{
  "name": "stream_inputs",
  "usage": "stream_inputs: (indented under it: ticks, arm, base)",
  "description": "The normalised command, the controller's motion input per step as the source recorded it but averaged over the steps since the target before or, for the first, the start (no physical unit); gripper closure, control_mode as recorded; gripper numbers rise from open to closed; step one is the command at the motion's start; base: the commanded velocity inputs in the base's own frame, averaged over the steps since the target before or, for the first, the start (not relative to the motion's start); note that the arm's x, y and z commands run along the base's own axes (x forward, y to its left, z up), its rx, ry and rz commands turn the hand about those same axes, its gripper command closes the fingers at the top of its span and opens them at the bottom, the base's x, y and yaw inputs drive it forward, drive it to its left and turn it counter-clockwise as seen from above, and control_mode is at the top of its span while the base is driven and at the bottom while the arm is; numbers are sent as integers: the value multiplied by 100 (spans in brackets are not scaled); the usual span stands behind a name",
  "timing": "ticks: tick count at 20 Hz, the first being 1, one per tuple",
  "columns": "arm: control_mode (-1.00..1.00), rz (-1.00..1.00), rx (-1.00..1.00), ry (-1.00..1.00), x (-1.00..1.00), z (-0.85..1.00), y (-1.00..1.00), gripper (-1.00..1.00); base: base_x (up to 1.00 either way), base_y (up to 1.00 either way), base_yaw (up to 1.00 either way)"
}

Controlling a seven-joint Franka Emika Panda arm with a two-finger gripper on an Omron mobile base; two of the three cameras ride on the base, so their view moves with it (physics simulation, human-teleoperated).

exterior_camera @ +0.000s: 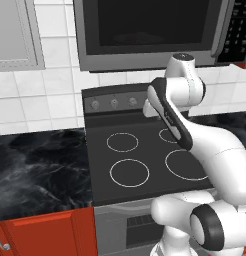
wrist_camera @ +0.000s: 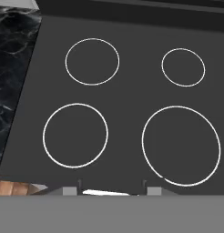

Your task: The microwave is finished heating the fish and sweet potato. Take the bowl containing the food and place it on the dining counter.

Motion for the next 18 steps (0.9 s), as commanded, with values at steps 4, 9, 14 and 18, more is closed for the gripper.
stream_inputs:
  ticks: [4, 9, 14, 18]
  arm:
    - [-100, 0, 0, -2, -28, 0, 0, -100]
    - [-100, 0, 0, -22, -52, 0, 0, -100]
    - [-100, 0, 0, -32, -61, 3, -1, -100]
    - [-100, 0, 0, -11, -27, 0, -4, -100]
  base:
    - [0, 0, 0]
    - [0, 0, 0]
    - [0, 0, 0]
    - [0, 0, 0]
